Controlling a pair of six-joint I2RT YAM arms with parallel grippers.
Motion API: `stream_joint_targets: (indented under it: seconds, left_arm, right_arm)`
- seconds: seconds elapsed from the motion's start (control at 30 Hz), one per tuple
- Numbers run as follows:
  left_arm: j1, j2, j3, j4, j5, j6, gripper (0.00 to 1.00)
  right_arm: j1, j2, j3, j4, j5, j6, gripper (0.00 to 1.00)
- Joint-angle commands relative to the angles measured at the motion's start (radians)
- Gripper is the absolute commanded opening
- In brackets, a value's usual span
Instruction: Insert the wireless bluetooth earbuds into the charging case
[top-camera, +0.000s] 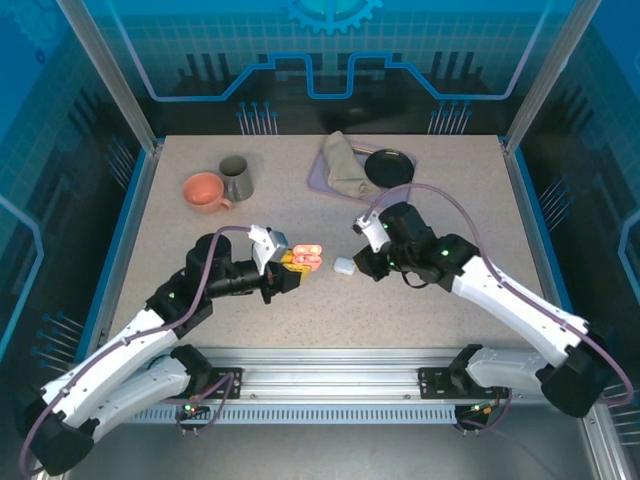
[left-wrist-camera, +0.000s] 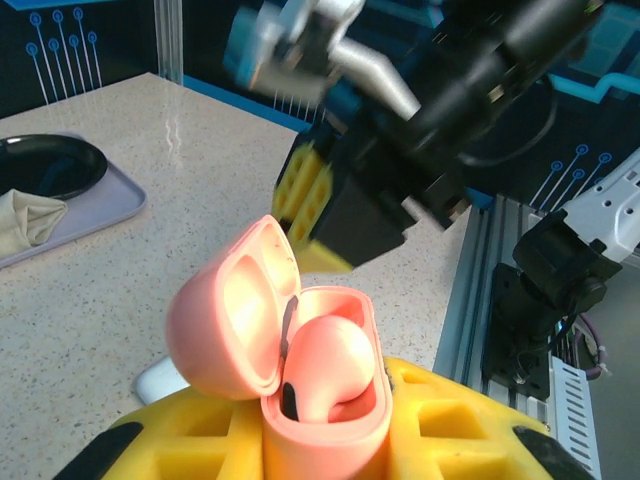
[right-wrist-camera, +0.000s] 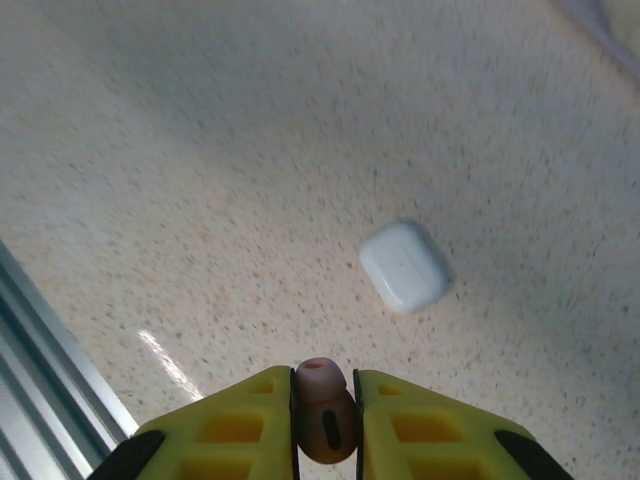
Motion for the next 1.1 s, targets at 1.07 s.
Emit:
stream_joint_targets:
  seconds: [1.07]
  left_arm:
    - [-0.006, 0.107, 0.057, 0.016, 0.083, -0.068, 0.00]
  right_arm:
    - [0.291, 0.005, 0.165, 0.081, 0.195, -0.344, 0.19]
